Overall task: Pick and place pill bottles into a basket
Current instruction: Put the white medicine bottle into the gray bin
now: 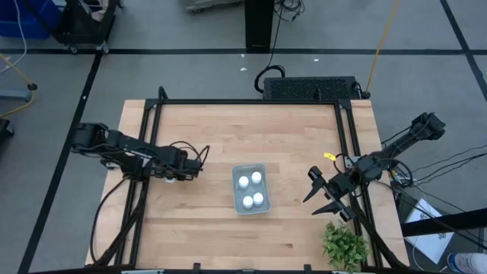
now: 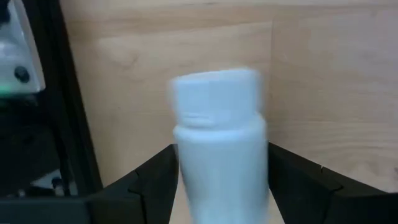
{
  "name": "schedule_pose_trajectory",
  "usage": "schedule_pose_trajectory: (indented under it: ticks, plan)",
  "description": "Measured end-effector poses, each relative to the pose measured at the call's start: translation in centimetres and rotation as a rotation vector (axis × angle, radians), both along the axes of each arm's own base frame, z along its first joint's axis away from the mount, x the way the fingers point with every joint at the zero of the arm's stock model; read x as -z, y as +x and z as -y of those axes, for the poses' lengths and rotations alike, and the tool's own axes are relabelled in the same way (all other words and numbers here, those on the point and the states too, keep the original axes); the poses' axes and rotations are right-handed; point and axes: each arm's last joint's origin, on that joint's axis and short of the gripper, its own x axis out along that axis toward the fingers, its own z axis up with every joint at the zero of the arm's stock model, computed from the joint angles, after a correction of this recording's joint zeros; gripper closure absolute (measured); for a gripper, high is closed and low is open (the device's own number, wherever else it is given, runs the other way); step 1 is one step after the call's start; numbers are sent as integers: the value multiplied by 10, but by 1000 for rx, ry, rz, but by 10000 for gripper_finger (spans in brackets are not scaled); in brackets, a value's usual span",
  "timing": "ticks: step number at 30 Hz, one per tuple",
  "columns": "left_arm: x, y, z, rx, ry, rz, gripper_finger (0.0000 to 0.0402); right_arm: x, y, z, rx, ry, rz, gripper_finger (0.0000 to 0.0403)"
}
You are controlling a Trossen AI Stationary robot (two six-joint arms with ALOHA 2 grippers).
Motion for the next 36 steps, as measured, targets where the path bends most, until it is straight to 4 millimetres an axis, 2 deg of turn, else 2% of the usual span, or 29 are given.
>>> schedule_pose_trajectory:
  ticks: [7,13,20,27,30,36]
  plan:
    - [6,-2,3,16,19,24,168,0,0,0,0,0,0,209]
    - [2,2,9,62,37,43,225,0,0,0,1,-5,3,209]
    - [-3,9,16,151,91,88,231,0,0,0,-1,19,-13,209]
    - [-23,30,22,300,162,209,227,2,0,0,0,9,-27,209]
    - [-34,45,27,394,196,319,232,6,1,0,10,2,-78,209]
    - [-58,83,38,617,231,636,222,20,7,12,238,-34,-205,209]
